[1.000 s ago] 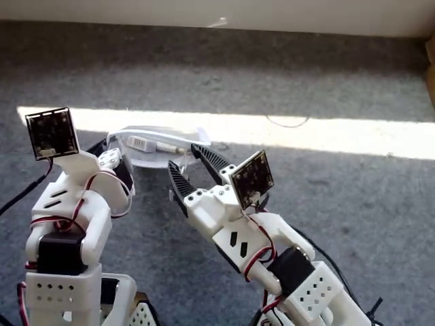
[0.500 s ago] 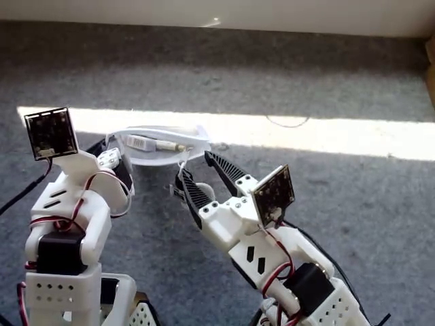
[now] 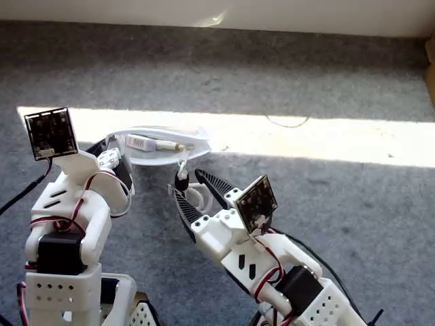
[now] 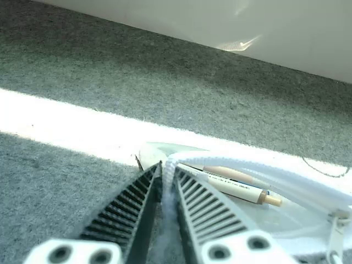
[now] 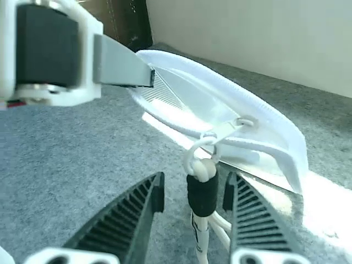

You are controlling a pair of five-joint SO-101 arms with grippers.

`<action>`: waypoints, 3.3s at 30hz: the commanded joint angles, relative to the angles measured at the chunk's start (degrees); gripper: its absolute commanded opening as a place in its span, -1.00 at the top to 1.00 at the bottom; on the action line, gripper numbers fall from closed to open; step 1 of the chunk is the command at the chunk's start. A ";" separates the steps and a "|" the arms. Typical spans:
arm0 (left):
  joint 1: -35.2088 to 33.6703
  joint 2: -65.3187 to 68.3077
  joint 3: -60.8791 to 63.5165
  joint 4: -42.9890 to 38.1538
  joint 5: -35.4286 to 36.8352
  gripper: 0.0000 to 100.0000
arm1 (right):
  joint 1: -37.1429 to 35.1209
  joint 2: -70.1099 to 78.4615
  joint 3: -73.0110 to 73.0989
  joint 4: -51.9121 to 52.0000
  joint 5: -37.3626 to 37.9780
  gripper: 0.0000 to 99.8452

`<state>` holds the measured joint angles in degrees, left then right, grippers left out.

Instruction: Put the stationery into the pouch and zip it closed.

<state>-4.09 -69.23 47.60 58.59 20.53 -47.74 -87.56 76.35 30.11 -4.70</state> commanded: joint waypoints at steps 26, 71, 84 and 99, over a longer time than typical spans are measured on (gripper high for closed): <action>-0.92 -1.36 -1.27 -0.18 -0.53 0.99 | -0.40 13.05 2.33 -16.84 -0.53 0.65; -0.92 -1.36 -1.19 -0.09 -0.53 0.99 | 1.71 12.09 1.89 -16.84 -0.53 0.67; -0.84 -1.36 -1.19 -0.09 -0.53 0.99 | 1.71 12.18 1.89 -16.84 -0.53 0.67; -0.84 -1.36 -1.19 -0.09 -0.53 0.99 | 1.71 12.18 2.33 -20.53 -0.35 0.67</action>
<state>-4.09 -69.23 47.60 58.59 20.53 -46.68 -74.02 79.25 10.95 -4.70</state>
